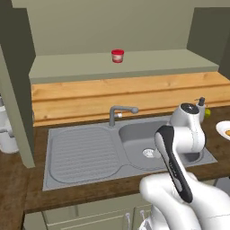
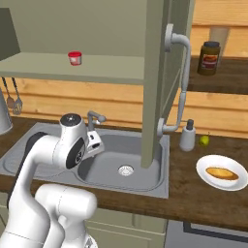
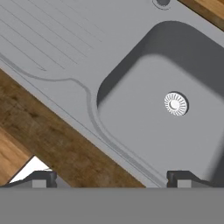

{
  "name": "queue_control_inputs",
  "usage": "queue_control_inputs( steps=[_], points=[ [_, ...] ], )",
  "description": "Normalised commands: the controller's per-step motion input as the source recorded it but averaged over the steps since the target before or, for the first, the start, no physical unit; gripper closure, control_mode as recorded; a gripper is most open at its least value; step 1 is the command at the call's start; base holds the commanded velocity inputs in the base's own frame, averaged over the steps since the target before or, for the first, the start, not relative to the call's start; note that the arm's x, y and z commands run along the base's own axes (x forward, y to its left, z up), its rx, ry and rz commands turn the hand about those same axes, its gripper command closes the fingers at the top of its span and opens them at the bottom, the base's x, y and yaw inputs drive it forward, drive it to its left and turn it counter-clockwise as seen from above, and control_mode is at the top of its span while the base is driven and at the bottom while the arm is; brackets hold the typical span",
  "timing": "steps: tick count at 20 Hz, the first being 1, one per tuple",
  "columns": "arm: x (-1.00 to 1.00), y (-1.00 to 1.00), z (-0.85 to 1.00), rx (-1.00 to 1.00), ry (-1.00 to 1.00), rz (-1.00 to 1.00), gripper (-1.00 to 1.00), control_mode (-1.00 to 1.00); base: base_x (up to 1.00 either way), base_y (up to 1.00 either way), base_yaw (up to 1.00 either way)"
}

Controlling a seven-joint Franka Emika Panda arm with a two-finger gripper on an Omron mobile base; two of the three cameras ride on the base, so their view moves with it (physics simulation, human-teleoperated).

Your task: From the different types of pastries on the counter, select a croissant and place it on the cutting board. Then retrieve a jar of jam from the cabinet and place it alongside the croissant on the cutting board.

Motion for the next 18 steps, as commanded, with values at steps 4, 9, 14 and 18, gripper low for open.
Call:
queue_control_inputs(
  steps=[4,9,14,18],
  points=[
    [0.00,0.00,0.00,0.00,0.00,0.00,-1.00,1.00,0.65,0.02,0.00],
    [0.00,0.00,0.00,0.00,0.00,0.00,-1.00,1.00,0.99,0.00,0.00],
    [0.00,0.00,0.00,0.00,0.00,0.00,-1.00,1.00,1.00,0.00,0.00],
    [0.00,0.00,0.00,0.00,0.00,0.00,-1.00,1.00,1.00,0.00,0.00]
  ],
)
